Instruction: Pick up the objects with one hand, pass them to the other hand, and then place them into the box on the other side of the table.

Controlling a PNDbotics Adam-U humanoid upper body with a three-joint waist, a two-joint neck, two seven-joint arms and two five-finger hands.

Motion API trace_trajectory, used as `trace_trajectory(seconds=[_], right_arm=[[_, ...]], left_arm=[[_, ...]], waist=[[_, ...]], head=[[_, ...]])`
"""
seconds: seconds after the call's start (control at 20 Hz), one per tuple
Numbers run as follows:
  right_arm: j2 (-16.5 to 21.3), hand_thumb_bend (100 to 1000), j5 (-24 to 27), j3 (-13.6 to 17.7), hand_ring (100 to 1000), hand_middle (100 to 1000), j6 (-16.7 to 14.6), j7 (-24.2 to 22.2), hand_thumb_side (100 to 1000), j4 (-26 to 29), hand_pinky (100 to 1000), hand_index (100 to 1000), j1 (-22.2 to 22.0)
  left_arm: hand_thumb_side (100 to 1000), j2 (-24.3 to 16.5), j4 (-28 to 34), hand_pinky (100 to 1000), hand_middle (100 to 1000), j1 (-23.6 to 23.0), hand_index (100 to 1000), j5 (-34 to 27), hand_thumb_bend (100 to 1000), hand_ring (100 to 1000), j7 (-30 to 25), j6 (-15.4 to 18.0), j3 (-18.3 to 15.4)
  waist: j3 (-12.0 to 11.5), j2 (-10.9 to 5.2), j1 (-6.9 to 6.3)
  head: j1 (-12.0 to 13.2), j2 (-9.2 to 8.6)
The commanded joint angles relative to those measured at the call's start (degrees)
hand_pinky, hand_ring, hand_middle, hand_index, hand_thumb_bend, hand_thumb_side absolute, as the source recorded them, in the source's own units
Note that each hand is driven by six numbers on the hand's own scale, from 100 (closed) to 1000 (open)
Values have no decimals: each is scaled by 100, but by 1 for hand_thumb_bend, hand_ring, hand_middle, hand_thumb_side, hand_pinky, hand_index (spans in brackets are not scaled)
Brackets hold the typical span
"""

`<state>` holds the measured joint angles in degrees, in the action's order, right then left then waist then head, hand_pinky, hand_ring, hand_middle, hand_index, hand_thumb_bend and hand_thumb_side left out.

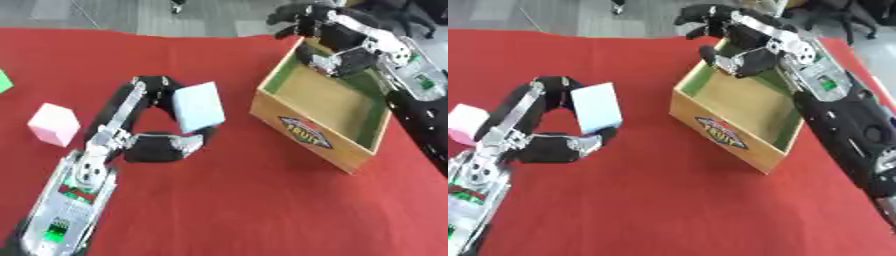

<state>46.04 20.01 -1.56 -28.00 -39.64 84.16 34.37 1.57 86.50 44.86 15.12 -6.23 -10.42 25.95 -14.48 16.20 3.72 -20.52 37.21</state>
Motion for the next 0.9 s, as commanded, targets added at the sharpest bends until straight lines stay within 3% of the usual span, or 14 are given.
trace_trajectory(seconds=[0.05, 0.4, 0.9], right_arm=[[105, 100, -64, 31, 1000, 890, -668, -693, 264, 43, 885, 958, 102], [-48, 100, -318, 14, 1000, 908, -885, -928, 226, 79, 902, 969, 67], [-185, 100, -552, -34, 1000, 922, -1115, -1203, 211, 58, 914, 990, 141]], left_arm=[[100, 78, 19, 639, 336, 103, 461, -16, 100, 440, 71, 26, -30], [100, 136, -91, 631, 333, 39, 472, -96, 100, 432, 294, -42, -70], [100, 292, -275, 626, 329, 33, 474, -214, 100, 428, 474, 8, -57]], waist=[[25, -90, -4], [119, -145, -33], [21, -195, -49]], head=[[21, -13], [169, 95], [-25, 225]])
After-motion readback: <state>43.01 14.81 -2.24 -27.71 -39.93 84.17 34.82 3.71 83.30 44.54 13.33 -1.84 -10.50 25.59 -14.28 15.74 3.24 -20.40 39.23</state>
